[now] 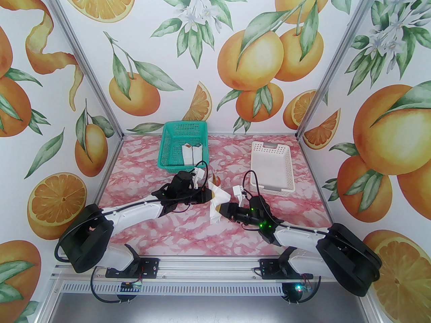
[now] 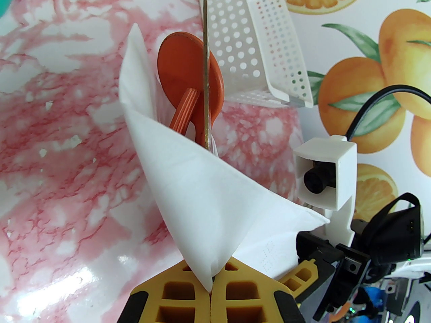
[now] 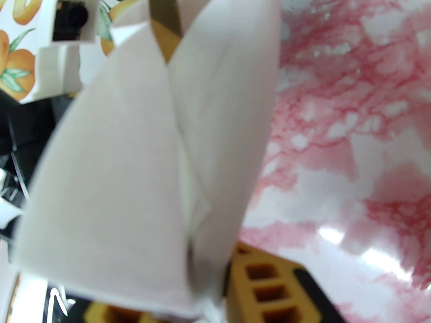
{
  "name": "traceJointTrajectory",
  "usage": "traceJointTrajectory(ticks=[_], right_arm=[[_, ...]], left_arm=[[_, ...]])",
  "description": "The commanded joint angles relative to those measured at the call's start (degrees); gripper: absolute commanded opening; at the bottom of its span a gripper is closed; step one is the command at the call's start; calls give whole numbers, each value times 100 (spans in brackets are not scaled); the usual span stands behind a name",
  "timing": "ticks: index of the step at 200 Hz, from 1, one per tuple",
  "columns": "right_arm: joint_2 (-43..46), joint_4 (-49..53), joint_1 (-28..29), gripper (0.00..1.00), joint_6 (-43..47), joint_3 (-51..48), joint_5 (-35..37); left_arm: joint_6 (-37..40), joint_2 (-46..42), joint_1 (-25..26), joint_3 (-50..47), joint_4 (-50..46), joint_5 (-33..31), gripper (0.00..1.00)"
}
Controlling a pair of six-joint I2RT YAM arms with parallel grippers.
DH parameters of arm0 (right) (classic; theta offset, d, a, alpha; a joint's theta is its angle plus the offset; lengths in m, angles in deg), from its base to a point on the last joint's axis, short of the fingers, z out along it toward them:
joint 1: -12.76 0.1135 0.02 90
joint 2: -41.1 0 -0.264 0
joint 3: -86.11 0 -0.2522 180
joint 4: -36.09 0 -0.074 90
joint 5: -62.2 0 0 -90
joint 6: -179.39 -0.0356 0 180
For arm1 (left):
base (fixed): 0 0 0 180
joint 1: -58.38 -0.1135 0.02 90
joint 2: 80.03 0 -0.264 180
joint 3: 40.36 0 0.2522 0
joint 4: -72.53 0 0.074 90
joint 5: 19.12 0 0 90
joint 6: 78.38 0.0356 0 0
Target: Place the utensils on the paper napkin and roll it up
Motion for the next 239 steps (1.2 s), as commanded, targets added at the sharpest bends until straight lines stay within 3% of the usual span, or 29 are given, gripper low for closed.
traceJointTrajectory(ticks=[1, 43, 61, 93, 146, 174, 214, 239], right_arm=[[149, 20, -14, 17, 79, 77, -127], [455, 18, -36, 0, 105, 15, -50], [586, 35, -68, 0, 182, 15, -50], [767, 134, -82, 0, 475, 92, -87], [824, 351, -119, 0, 639, 125, -171], [873, 443, -123, 0, 787, 120, -205], [849, 433, -117, 0, 826, 145, -314], [849, 439, -114, 0, 835, 172, -363]], left_arm=[[169, -99, -15, 144, -47, 54, 12], [278, -376, -168, 177, -143, 207, 43], [394, -591, -289, 231, -260, 295, 51], [584, -1080, -542, 283, -657, 337, 60], [575, -1631, -892, -21, -1197, 279, 65], [-91, -1638, -928, -505, -656, 454, 77], [-1174, -1279, -895, -1052, 895, 755, 99], [-1584, -920, -804, -1070, 1499, 857, 100]])
